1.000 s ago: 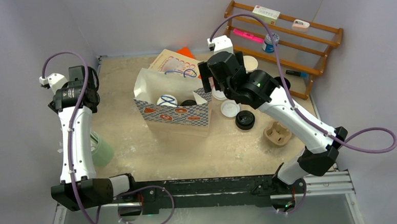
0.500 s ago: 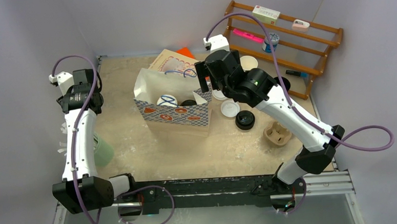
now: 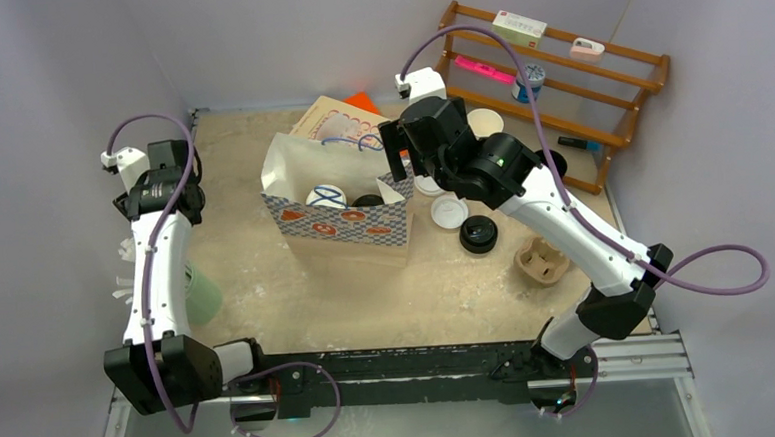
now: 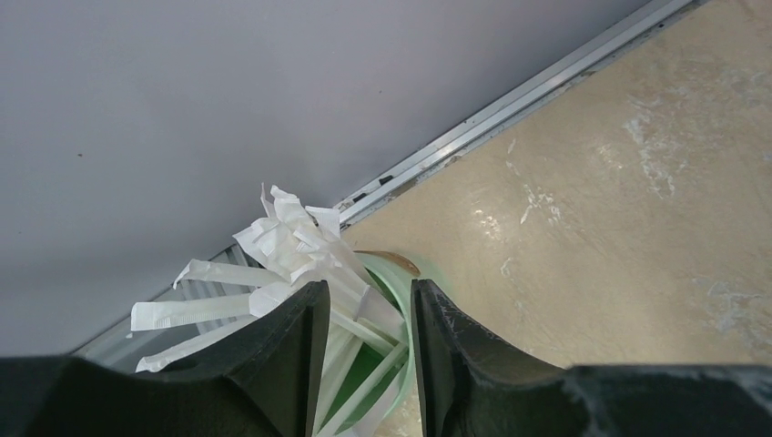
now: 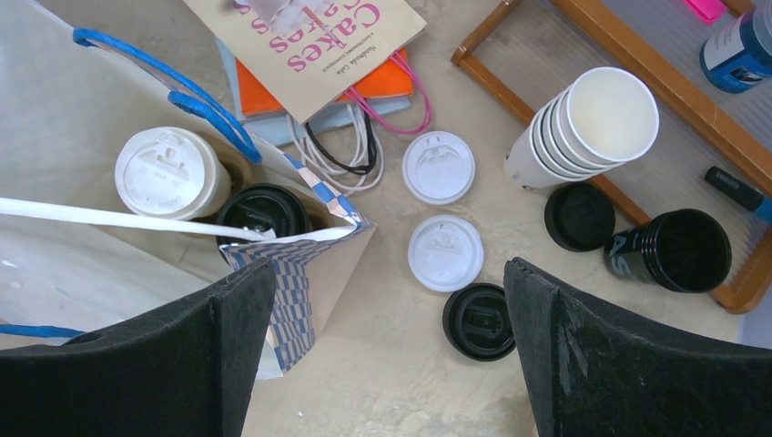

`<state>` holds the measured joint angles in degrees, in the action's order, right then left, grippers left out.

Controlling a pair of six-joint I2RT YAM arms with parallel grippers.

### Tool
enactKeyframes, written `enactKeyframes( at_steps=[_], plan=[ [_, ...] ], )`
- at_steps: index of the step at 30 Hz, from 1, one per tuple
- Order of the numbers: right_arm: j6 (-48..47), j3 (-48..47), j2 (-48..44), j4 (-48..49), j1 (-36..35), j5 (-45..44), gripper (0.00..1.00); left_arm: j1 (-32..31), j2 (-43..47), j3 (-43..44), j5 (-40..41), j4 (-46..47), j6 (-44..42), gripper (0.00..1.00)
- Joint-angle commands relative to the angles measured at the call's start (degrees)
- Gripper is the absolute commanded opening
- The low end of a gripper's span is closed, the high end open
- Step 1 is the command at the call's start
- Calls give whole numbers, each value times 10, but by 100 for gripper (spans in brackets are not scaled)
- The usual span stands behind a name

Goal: Pack the takeout coffee

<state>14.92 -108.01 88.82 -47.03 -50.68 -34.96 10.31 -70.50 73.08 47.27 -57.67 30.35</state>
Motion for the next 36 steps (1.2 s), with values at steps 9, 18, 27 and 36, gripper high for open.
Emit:
enactKeyframes(
  at_steps=[9,18,27,36],
  plan=[
    [-10,-13,-6,8,1,3,97,14,-18,31,43,-28,50,0],
    [-11,-10,-5,11,1,7,97,12,-57,384,-14,-112,32,0],
    [-8,-2,-7,13,1,7,96,13,43,361,-409,195,73,0],
    [-11,-8,-6,16,1,-10,96,13,-15,414,-661,219,169,0]
  ],
)
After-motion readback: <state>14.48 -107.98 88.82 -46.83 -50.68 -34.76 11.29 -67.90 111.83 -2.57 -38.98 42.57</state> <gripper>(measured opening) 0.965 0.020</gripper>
